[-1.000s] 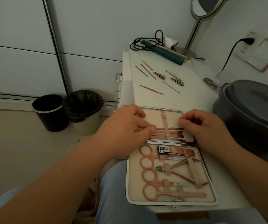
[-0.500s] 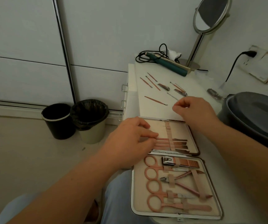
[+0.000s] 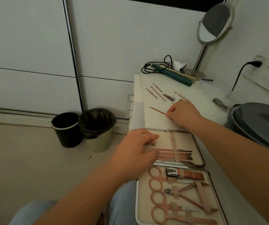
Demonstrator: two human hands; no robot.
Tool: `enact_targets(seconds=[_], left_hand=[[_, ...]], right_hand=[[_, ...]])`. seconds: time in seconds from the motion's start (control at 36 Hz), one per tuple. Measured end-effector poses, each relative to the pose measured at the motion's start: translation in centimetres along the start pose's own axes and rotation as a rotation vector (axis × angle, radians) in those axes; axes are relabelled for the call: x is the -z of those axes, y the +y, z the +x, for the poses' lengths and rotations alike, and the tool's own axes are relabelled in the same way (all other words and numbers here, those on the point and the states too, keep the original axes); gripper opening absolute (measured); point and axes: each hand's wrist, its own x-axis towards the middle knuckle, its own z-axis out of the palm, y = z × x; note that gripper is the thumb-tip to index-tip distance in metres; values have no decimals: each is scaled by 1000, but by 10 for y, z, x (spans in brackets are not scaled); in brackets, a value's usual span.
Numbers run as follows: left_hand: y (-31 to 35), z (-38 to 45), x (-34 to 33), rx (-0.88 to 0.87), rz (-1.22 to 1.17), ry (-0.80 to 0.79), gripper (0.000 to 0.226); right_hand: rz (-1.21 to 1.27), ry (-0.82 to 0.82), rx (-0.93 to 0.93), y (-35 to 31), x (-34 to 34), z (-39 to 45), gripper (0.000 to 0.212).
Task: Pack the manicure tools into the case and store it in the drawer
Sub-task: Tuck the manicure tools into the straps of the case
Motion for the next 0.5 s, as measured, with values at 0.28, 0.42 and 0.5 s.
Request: enact_targets(seconds=[0.28,0.42,0.5], left_hand=[[1,-2,1,19,-18,9,34],[1,-1,0,3,-29,32,31],[0,-1,-1,-9,-31,41,30]], right_hand=[[-186,-39,11,-6,7,-4,26],[-198,9,21,5,11,-9,23],[-162,20,39,10,12,-11,16]])
